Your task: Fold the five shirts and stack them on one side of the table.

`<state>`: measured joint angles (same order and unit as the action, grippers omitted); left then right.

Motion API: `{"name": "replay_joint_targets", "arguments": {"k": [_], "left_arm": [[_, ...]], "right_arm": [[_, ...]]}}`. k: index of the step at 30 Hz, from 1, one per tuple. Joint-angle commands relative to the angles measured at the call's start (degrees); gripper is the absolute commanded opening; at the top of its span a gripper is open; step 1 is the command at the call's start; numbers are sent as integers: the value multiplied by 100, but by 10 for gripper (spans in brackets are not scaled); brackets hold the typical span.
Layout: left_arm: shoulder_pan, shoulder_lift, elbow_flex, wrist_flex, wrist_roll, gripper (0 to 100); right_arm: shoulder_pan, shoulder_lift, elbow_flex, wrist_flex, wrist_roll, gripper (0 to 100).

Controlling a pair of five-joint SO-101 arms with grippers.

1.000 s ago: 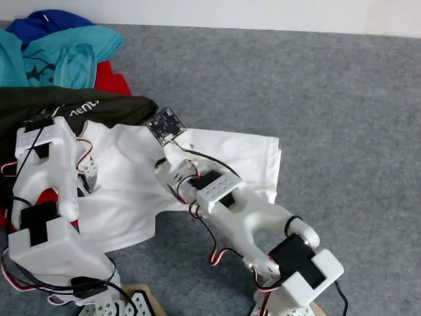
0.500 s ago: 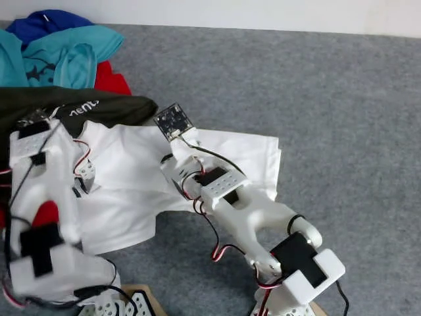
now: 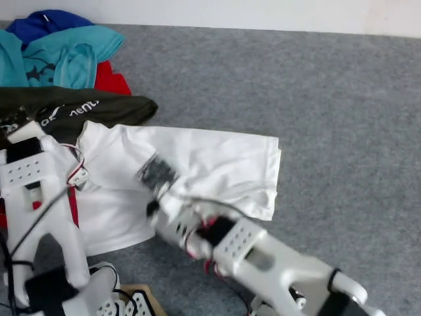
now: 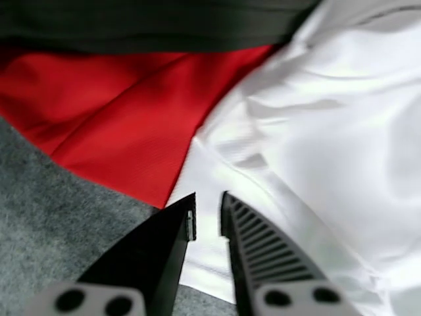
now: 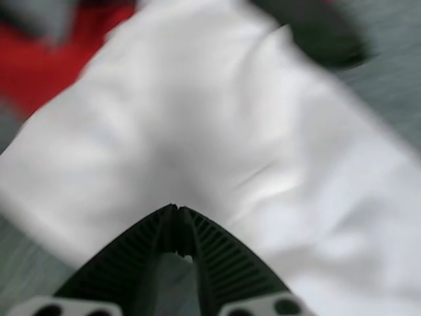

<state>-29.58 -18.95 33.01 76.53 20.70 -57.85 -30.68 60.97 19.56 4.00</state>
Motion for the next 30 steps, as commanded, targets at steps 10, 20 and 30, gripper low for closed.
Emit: {"name": "replay_joint_targets", "arguments": {"k": [10, 20, 30], "left_arm": [[-1051, 1877, -1411, 334, 536, 181], [-1095, 2097, -1587, 316, 545, 181], [-1358, 2079, -1587, 185, 703, 181]], "right_arm": [[-1305, 92, 22, 1033, -237, 191], [-1156, 1244, -4, 119, 853, 191], [-699, 1209, -13, -716, 914, 191]]}}
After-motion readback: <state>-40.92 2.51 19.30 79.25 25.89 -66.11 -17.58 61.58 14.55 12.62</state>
